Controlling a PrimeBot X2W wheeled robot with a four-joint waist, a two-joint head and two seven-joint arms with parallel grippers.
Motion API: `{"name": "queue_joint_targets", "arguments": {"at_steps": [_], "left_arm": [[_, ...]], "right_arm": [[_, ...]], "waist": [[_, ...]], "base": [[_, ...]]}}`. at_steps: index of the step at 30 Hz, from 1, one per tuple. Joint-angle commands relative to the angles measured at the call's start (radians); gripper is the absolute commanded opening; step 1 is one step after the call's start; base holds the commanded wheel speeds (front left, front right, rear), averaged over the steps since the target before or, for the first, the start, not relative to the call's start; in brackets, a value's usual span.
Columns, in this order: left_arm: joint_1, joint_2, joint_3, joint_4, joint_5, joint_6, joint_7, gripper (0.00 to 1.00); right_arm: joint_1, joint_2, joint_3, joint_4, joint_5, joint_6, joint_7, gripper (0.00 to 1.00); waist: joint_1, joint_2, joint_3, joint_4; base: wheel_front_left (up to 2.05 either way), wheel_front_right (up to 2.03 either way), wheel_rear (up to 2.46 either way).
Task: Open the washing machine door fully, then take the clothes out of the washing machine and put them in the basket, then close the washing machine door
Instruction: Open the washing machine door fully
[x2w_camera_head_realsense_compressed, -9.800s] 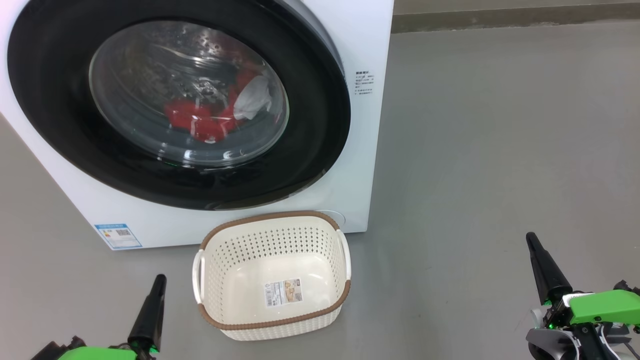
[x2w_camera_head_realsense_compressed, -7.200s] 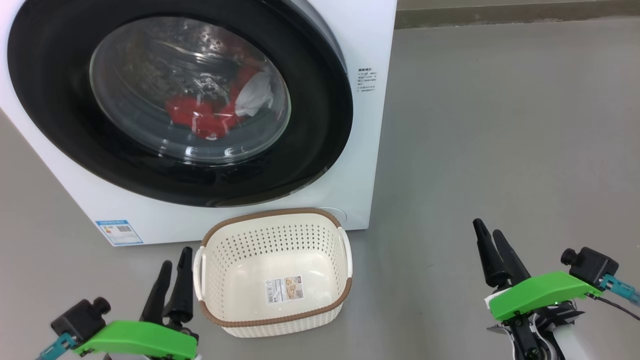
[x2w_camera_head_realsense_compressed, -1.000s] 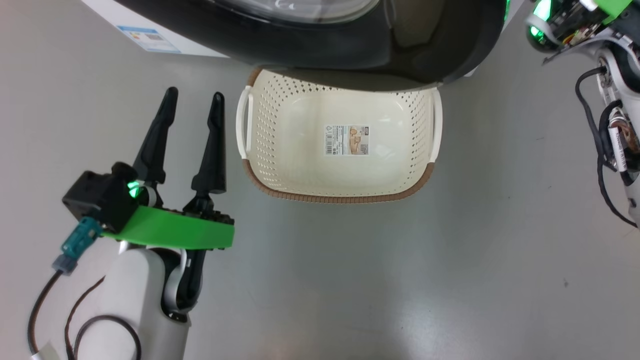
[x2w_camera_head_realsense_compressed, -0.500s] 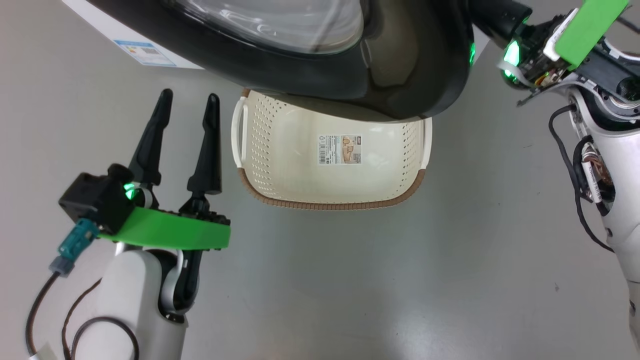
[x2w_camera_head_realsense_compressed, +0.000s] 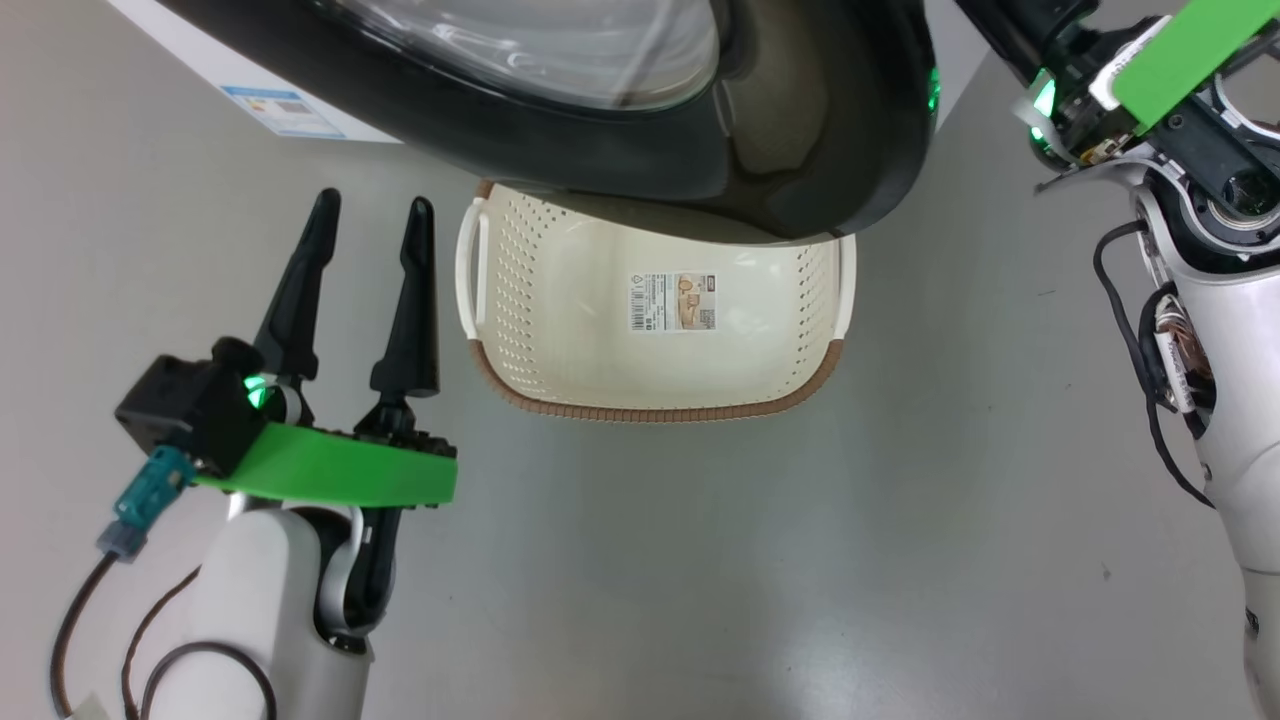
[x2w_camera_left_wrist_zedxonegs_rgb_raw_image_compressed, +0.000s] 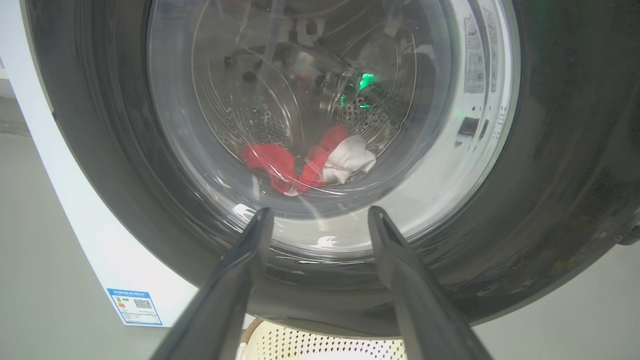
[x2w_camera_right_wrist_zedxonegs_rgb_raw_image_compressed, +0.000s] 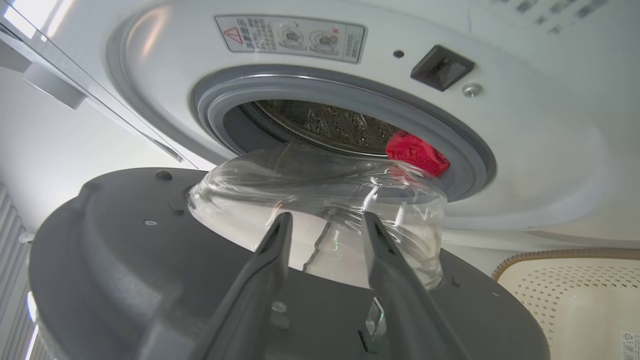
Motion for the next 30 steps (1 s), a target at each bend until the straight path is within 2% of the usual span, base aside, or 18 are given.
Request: {"name": "queue_joint_targets", "arguments": {"at_steps": [1, 5, 7, 9, 17, 25, 30], "left_arm": [[0.012, 0.028, 0.033, -0.026, 0.011, -0.002, -0.008, 1.00], [0.010, 0.028, 0.041, -0.027, 0.020, -0.004, -0.008, 1.00], [0.011, 0.028, 0.047, -0.028, 0.024, -0.005, -0.008, 1.00], [0.010, 0.028, 0.057, -0.027, 0.030, -0.007, -0.008, 1.00], [0.019, 0.028, 0.072, -0.022, 0.048, -0.013, -0.008, 1.00], [0.046, 0.028, 0.088, -0.008, 0.066, -0.018, -0.008, 1.00], [0.064, 0.028, 0.102, -0.008, 0.074, -0.021, -0.008, 1.00]], "right_arm": [[0.035, 0.014, -0.006, -0.031, -0.018, 0.005, -0.020, 1.00], [0.064, 0.006, -0.024, -0.057, -0.052, 0.005, -0.082, 1.00], [0.081, -0.014, -0.013, -0.073, -0.108, 0.005, -0.128, 1.00], [0.115, -0.034, 0.016, -0.107, -0.179, 0.005, -0.198, 1.00], [0.213, -0.106, 0.119, -0.171, -0.345, 0.005, -0.416, 1.00], [0.287, -0.172, 0.237, -0.128, -0.565, 0.005, -0.686, 1.00], [0.309, -0.166, 0.205, -0.102, -0.723, 0.005, -0.751, 1.00]], "waist": [[0.0000, 0.0000, -0.002, -0.005], [0.0000, 0.0000, -0.004, -0.021], [0.0000, 0.0000, -0.004, -0.032], [0.0000, 0.0000, -0.005, -0.046], [0.0000, 0.0000, -0.022, -0.075], [0.0000, 0.0000, -0.060, -0.093], [0.0000, 0.0000, -0.074, -0.102]], "base": [[0.00, 0.00, 0.00], [0.00, 0.00, 0.00], [0.00, 0.00, 0.00], [0.00, 0.00, 0.00], [0.00, 0.00, 0.00], [0.00, 0.00, 0.00], [0.00, 0.00, 0.00]]}}
